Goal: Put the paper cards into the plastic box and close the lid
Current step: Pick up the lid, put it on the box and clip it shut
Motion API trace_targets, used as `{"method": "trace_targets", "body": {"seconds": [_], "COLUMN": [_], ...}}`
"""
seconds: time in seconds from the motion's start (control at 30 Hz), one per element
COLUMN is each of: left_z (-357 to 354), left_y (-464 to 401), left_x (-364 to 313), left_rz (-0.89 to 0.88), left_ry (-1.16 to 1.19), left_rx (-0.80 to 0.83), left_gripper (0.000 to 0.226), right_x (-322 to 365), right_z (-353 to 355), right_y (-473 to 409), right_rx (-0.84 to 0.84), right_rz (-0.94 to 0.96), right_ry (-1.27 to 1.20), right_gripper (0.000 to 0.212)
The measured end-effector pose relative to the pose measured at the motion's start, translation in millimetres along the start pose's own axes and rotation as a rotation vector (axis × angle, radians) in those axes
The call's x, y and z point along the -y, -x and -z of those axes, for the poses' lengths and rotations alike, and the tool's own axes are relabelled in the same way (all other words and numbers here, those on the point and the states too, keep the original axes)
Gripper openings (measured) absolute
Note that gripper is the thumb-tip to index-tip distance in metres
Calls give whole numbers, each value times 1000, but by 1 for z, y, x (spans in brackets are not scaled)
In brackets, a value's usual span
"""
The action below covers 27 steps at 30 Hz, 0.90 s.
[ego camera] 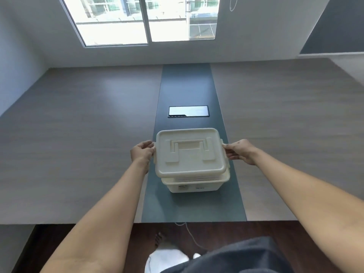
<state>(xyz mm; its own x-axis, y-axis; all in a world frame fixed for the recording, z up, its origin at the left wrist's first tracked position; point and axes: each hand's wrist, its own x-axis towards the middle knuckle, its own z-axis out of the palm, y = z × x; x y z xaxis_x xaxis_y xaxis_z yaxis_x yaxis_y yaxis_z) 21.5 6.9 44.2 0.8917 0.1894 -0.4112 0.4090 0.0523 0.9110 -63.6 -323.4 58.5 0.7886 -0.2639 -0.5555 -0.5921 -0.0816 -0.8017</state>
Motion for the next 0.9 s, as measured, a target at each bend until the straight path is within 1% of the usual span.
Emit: {"method": "trace_targets", "body": {"seconds": [0.3,0.47,0.6,0.67,0.73,0.9], "left_z": [-1,-6,-5,-4,-3,-2], "left_y": [7,16,15,13,12,12], "left_x": [20,31,38,39,40,41], "left_rz": [-14,-11,-4,2,1,-4], "left_ry": [-76,-64,-41,-30,-24,-14], "left_rx": [29,3,31,44,58,73], "left_gripper": [40,40,42,42,42,42], "right_x": [-21,-26,-32,-32,-32,-28], "right_z": [0,-1,2,2,2,5], "right_y": [8,6,7,7,7,10], "right_rx": [-28,-56,-49,-38,-29,-6], "right_rz": [-1,10,6,10,13,6], "right_ry": [-20,-30,-37,-29,-15,49], "right_gripper": [24,29,36,36,34,22]}}
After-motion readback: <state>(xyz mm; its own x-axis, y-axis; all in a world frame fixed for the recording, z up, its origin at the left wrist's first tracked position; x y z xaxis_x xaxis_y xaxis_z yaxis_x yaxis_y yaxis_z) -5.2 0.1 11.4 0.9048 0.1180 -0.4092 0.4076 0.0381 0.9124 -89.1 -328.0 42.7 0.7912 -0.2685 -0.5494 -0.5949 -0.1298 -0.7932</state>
